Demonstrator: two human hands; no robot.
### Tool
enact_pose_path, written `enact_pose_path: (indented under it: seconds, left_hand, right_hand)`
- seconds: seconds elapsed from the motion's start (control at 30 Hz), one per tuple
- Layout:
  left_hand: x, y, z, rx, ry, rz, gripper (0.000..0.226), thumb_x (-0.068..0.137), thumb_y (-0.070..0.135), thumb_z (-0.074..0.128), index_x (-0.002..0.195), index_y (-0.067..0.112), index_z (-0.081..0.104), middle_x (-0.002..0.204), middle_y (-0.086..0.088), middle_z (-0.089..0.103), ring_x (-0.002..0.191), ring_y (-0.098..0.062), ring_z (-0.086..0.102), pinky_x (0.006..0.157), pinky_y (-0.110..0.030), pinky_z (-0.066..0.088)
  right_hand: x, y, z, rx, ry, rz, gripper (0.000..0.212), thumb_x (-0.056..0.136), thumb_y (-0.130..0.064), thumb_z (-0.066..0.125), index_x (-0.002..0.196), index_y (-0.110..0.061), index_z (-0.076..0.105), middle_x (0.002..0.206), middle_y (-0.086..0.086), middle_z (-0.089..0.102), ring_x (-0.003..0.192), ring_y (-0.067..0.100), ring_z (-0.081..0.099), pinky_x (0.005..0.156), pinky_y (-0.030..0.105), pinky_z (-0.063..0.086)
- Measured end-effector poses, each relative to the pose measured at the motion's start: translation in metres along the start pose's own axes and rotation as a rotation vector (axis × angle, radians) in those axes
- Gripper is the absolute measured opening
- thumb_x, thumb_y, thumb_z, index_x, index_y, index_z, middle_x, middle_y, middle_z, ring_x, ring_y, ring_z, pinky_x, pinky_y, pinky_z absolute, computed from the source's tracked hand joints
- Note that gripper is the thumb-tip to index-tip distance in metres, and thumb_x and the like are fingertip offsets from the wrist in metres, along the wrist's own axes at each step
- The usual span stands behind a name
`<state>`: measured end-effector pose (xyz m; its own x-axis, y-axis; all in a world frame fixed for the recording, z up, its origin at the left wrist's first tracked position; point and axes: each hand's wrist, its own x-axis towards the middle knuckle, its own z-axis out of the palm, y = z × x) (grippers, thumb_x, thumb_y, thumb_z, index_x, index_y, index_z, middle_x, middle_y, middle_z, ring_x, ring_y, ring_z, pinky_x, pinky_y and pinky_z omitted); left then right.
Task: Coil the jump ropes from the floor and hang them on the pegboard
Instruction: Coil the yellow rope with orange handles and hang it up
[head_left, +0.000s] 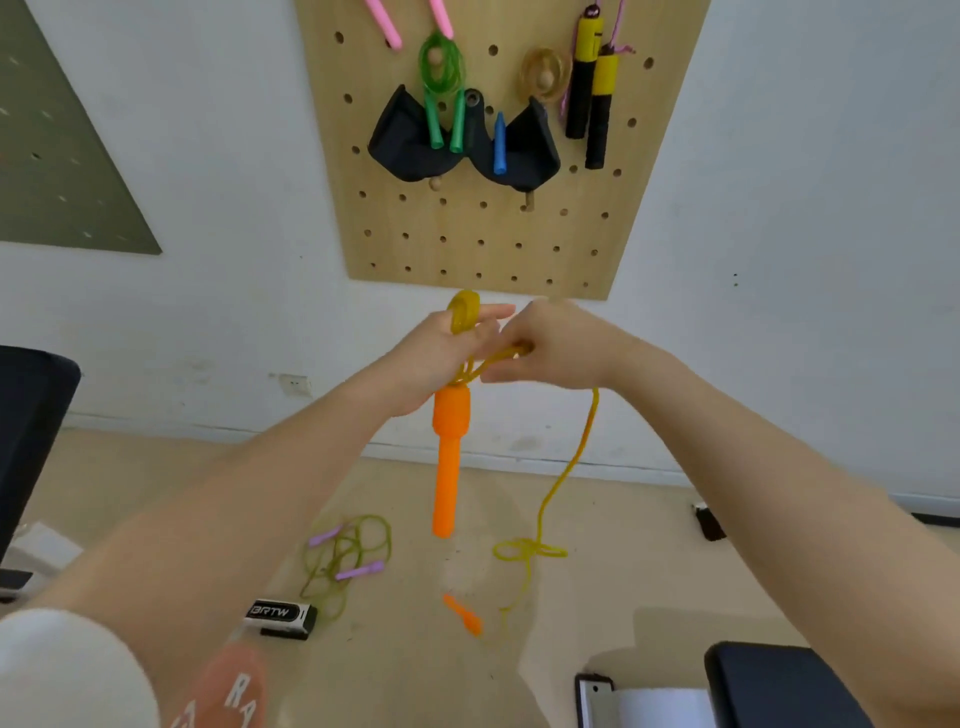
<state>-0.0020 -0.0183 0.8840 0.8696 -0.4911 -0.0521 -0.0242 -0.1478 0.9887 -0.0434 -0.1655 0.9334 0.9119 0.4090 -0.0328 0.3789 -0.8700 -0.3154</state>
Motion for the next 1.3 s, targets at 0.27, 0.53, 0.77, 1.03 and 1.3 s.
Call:
enact_pose_path:
  seconds: [0.27, 0.53, 0.77, 1.03, 1.3]
  left_hand:
    - [-0.02, 0.055, 0.087, -0.256, -0.434, -0.132, 0.047, 0.092, 0.039, 0.041, 0.08, 0.001, 0.066, 0.031, -0.002, 0.035, 0.03, -0.009, 0.039, 0.093, -0.043, 0.05]
    - [0.002, 0.041, 0.098, -0.603, -0.683, 0.061, 0.023, 0.086, 0.031, 0.063, 0.079, 0.012, 0.073, 0.035, 0.006, 0.049, 0.032, -0.002, 0.044, 0.089, -0.034, 0.052]
    - [0.033, 0.05, 0.115, -0.398, 0.068, 0.237, 0.027, 0.093, 0.024, 0.046, 0.087, 0.014, 0.071, 0.078, 0.005, 0.072, 0.076, -0.008, 0.067, 0.094, -0.032, 0.048]
    - [0.061, 0.008, 0.123, 0.575, 0.141, 0.046, 0.027, 0.097, 0.028, 0.046, 0.088, 0.01, 0.064, 0.07, 0.001, 0.065, 0.061, -0.007, 0.059, 0.073, -0.03, 0.049]
    - [0.059, 0.046, 0.131, -0.307, -0.413, -0.115, 0.065, 0.081, 0.063, 0.037, 0.06, 0.01, 0.065, 0.032, 0.008, 0.029, 0.027, -0.009, 0.032, 0.055, -0.024, 0.047]
  right_hand:
    - [-0.018, 0.051, -0.028, 0.521, 0.492, 0.132, 0.056, 0.097, -0.039, 0.044, 0.049, -0.012, 0.055, 0.037, -0.008, 0.044, 0.041, 0.005, 0.042, 0.059, 0.025, 0.04]
    - [-0.026, 0.091, -0.002, 1.105, 0.213, 0.146, 0.038, 0.091, -0.04, 0.051, 0.063, -0.015, 0.058, 0.057, 0.0, 0.055, 0.059, 0.014, 0.051, 0.062, 0.028, 0.043]
    - [-0.047, 0.106, 0.036, 0.726, 0.021, 0.211, 0.05, 0.096, -0.035, 0.037, 0.06, -0.01, 0.059, 0.048, 0.004, 0.049, 0.044, 0.016, 0.041, 0.048, 0.023, 0.034]
    - [-0.065, 0.12, -0.027, 0.205, -0.187, 0.105, 0.024, 0.086, -0.029, 0.061, 0.076, -0.008, 0.066, 0.053, -0.002, 0.058, 0.036, 0.003, 0.045, 0.044, 0.016, 0.039]
    - [-0.062, 0.163, -0.055, 0.689, 0.255, 0.069, 0.031, 0.08, -0.028, 0.071, 0.062, -0.012, 0.052, 0.055, -0.003, 0.039, 0.052, 0.006, 0.033, 0.051, 0.016, 0.029]
